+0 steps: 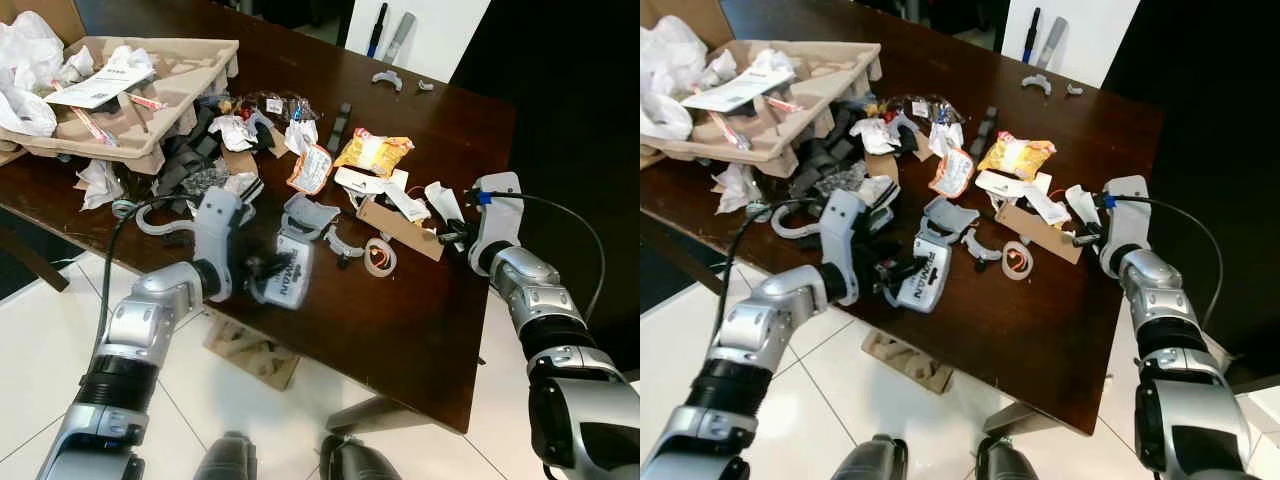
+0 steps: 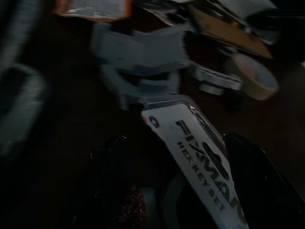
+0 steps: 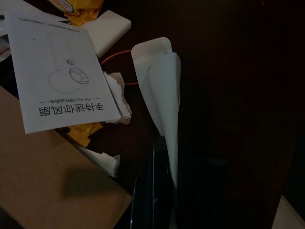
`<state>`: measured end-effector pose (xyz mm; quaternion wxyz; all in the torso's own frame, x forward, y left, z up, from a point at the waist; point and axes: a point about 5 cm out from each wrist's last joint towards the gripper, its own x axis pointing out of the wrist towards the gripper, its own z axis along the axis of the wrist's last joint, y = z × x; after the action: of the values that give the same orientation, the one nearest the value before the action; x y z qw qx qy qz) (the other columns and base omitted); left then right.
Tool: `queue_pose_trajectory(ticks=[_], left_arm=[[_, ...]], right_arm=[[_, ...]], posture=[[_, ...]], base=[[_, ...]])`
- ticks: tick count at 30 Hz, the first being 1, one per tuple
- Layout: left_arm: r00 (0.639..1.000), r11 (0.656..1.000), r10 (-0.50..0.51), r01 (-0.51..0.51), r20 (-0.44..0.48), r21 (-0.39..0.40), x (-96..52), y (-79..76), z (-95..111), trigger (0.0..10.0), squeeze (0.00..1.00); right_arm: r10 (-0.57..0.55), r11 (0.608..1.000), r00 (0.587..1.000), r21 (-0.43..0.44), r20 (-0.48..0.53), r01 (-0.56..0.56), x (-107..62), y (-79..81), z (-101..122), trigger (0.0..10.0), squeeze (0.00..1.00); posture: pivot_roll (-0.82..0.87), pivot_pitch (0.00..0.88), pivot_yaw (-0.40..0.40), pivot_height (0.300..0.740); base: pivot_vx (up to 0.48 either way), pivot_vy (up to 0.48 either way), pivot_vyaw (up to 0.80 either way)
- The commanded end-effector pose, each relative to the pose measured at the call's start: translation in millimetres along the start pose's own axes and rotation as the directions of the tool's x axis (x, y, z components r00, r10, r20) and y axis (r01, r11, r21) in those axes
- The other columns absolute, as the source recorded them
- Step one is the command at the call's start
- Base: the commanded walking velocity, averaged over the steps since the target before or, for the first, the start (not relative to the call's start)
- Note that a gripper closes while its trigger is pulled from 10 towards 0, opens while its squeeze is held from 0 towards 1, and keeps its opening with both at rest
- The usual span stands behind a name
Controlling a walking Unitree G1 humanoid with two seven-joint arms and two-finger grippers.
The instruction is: Picking trash to rubbish bin
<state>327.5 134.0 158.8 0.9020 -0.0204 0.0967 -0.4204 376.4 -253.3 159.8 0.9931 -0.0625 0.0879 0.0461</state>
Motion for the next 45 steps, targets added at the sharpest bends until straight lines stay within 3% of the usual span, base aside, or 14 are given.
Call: queue_pose_trajectory(ticks=[1, 7, 8, 19, 24, 34, 37, 42, 45], left_arm=[[0.997, 0.997, -0.063, 0.061, -0.051, -0.054, 6.4, -9.1, -13.6, 10.0, 0.0], [0.99, 0.991, -0.101, 0.091, -0.096, -0.099, 9.2, -13.1, -21.5, 10.0, 0.0], [0.984, 0.986, -0.128, 0.113, -0.121, -0.124, 8.7, -15.6, -27.4, 0.0, 0.0], [0.981, 0.981, -0.115, 0.088, -0.154, -0.171, 7.5, -14.8, -38.8, 0.0, 0.0], [0.989, 0.979, -0.06, 0.032, -0.133, -0.2, 2.9, -8.6, -42.2, 0.0, 0.0], [0.998, 0.984, 0.046, -0.052, -0.044, -0.171, -7.0, -1.7, -34.8, 0.0, 0.0], [0.997, 0.989, 0.036, -0.025, 0.073, -0.144, -8.9, -7.3, -16.0, 0.0, 0.0], [0.982, 0.997, 0.045, -0.032, 0.182, -0.072, -15.6, -10.0, 13.3, 0.0, 0.0], [0.967, 0.998, 0.037, -0.047, 0.254, 0.034, -26.0, -14.5, 45.4, 0.0, 0.0]], right_arm=[[-0.008, 1.0, 0.995, 0.021, -0.095, 0.01, -4.8, -0.4, -24.6, 10.0, 0.0], [-0.013, 1.0, 0.995, 0.025, -0.098, 0.016, -5.1, -0.7, -24.8, 10.0, 0.0], [-0.018, 0.999, 0.995, 0.028, -0.099, 0.021, -5.5, -0.7, -25.6, 10.0, 0.0], [-0.025, 0.999, 0.995, 0.044, -0.093, 0.029, -5.8, -0.3, -26.0, 10.0, 0.0], [-0.03, 0.998, 0.996, 0.058, -0.082, 0.035, -5.5, 0.1, -24.7, 10.0, 0.0], [-0.037, 0.997, 0.998, 0.071, -0.057, 0.041, -2.9, 1.3, -19.8, 10.0, 0.0], [-0.033, 0.997, 0.998, 0.074, -0.045, 0.037, -1.5, 2.9, -16.8, 10.0, 0.0], [-0.032, 0.996, 0.999, 0.078, -0.034, 0.034, 0.2, 4.2, -13.6, 10.0, 0.0], [-0.028, 0.996, 0.999, 0.083, -0.025, 0.03, 2.0, 6.4, -11.3, 10.0, 0.0]], posture=[[0.11, 0.285, -0.082, 0.74], [0.11, 0.278, -0.079, 0.74], [0.11, 0.271, -0.073, 0.74], [0.11, 0.258, -0.064, 0.74], [0.11, 0.247, -0.061, 0.74], [0.12, 0.234, -0.066, 0.74], [0.13, 0.228, -0.07, 0.74], [0.14, 0.218, -0.073, 0.74], [0.14, 0.213, -0.074, 0.74]], base=[[0.0, 0.0, 0.0], [0.0, 0.0, 0.0], [0.0, 0.0, 0.0], [0.0, 0.0, 0.0], [0.0, 0.0, 0.0], [0.0, 0.0, 0.0], [0.0, 0.0, 0.0], [0.0, 0.0, 0.0], [0.0, 0.0, 0.0]])
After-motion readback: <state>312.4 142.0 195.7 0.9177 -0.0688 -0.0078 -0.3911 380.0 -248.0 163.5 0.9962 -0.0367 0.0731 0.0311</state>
